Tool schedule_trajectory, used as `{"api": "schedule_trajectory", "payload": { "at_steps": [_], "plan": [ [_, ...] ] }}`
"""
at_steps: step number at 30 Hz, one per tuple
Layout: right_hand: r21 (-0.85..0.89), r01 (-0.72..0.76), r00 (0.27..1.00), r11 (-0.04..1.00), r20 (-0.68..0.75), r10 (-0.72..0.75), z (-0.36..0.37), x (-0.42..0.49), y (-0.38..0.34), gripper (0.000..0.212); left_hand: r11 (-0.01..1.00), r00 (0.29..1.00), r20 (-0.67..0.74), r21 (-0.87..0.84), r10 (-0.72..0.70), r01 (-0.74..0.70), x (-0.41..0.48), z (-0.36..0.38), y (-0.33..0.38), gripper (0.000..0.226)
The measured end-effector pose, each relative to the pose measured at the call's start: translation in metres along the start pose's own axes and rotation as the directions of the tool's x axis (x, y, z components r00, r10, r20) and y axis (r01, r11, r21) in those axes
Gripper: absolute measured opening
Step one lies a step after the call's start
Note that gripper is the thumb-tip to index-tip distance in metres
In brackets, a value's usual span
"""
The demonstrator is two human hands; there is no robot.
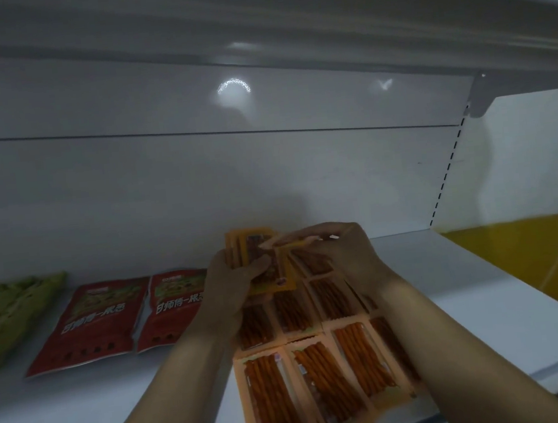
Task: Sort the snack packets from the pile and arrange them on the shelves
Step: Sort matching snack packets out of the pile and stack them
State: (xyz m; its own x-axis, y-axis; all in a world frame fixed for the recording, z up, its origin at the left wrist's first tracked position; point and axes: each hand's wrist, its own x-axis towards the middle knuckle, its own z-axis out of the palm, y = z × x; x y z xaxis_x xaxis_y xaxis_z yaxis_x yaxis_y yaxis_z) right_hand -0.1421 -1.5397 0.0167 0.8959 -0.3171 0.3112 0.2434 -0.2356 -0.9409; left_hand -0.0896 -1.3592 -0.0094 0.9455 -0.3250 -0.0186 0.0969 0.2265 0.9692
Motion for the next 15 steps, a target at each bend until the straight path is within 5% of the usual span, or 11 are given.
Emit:
{"api": "schedule_trajectory", "payload": {
  "at_steps": [8,12,15],
  "plan": [
    [-0.024,0.020,1.000,1.000,0.000,-0.020,-0.002,-0.007,0.005,0.025,0.984,0.996,0.054,-0.162,-0.066,0.074,-0.003,0.007,0.001,0.013],
    [-0.236,0.139,0.990,0.962,0.005,-0.141,-0.004,-0.002,0.010,0.044,0.990,0.990,0.123,-0.115,-0.067,0.081,-0.005,0.010,0.001,0.019],
    [-0.242,0.158,0.987,0.957,0.021,-0.158,0.000,0.001,0.012,0.052,0.995,0.992,0.107,-0.075,-0.063,0.071,-0.006,0.015,0.000,0.030]
  ]
}}
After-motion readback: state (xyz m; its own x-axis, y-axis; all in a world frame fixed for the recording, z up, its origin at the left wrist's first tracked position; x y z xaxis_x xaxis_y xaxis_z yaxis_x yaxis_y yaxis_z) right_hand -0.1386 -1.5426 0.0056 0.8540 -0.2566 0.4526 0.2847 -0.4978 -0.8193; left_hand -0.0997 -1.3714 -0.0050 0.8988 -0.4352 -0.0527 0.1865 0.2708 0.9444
